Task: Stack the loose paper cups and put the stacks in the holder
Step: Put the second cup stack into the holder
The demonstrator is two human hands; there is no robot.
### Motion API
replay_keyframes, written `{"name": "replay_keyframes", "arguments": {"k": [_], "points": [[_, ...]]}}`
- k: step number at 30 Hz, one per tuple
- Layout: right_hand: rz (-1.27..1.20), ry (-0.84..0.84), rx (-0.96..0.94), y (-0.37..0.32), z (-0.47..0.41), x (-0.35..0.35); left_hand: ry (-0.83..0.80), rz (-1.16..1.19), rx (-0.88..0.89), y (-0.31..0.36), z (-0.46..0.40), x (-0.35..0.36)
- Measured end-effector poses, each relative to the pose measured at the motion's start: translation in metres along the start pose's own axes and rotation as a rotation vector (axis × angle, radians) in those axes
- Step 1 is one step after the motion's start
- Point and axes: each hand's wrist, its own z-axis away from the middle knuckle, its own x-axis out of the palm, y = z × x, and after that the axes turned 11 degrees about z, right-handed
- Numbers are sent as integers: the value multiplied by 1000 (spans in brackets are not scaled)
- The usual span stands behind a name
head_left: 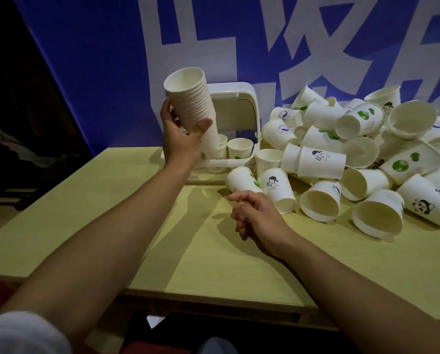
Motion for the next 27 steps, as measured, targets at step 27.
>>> {"name": "replay_keyframes", "arguments": {"k": [27], "points": [[-32,-90,24,0,-7,-7,-143,-706,-258,-47,-25,45]]}}
